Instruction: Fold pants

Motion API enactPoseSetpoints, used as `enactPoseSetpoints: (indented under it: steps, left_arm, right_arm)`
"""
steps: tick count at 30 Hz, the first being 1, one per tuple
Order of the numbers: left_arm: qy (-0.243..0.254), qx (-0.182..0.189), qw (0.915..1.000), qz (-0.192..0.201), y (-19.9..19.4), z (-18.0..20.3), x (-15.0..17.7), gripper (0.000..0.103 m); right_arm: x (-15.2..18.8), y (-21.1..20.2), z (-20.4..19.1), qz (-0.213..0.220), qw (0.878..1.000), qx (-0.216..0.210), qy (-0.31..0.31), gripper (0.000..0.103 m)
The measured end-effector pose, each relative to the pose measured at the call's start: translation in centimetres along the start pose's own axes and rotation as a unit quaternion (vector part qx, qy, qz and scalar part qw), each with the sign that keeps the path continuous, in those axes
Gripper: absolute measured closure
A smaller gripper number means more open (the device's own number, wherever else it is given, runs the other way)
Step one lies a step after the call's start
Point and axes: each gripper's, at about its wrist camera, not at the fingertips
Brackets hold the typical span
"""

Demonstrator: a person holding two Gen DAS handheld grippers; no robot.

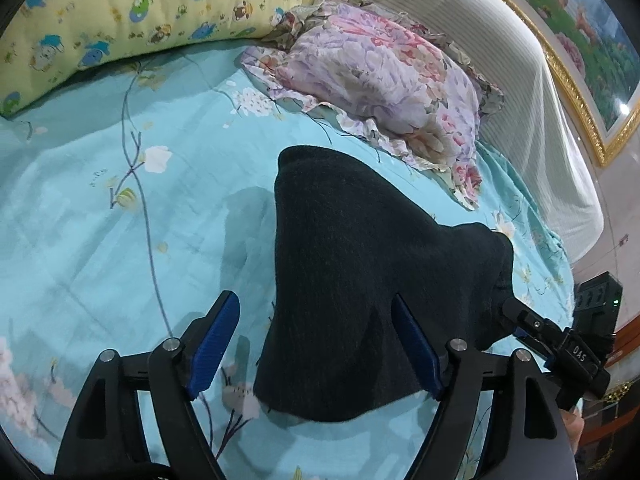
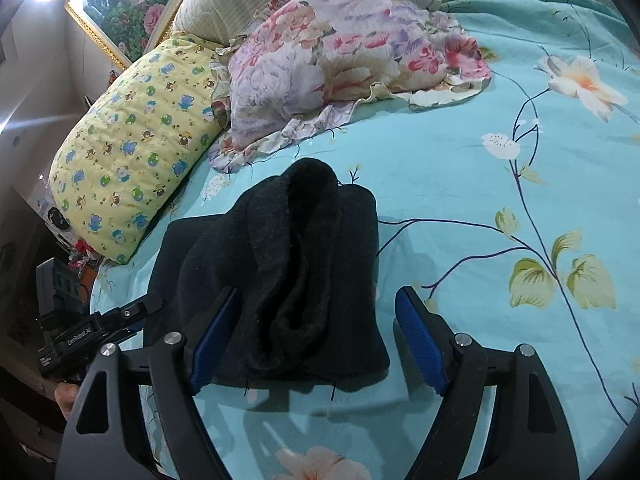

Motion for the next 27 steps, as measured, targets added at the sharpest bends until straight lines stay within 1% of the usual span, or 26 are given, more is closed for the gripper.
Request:
enactPoseSetpoints:
  steps: [3,7,16,22,27]
  left_arm:
    - [0.007,-0.01,0.9999,0.007,-0.7,0.3,0.5,0.024]
    - [0.023,-0.017,0.9995,0.013,-1.6,0.9,1.4,0.024]
    - [0.043,-0.023,0.9987,0.018,-3.1,1.6,3.5,0.024]
    - [0.062,-0.031,0.9973,0.025,-3.9,2.5,4.9,0.022]
    - [0.083,-0.041,0.9953,0.027,-4.4,3.2,6.0,0.021]
  right_arm:
    - [0.4,-0.6,-0.2,0.003,1.0,0.004,-0.007,0.022]
    - [0.9,-1.2,-0.6,0.007,1.0,0.01,-0.014,0.018]
    - [2.1,-2.6,-1.7,0.02,0.999,0.024,-0.044,0.018]
    - [3.3,-3.6,-3.3,0.035,0.995,0.027,-0.09,0.017]
    - [4.7,-4.3,-5.1,0.049,0.987,0.03,-0.147,0.013]
Point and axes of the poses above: each gripper's, at about its wrist camera, not at the fingertips, and y roughly the way its jaws point, z to its right, x to its underside, and after that the axes turned 2 degrees about z, right-handed
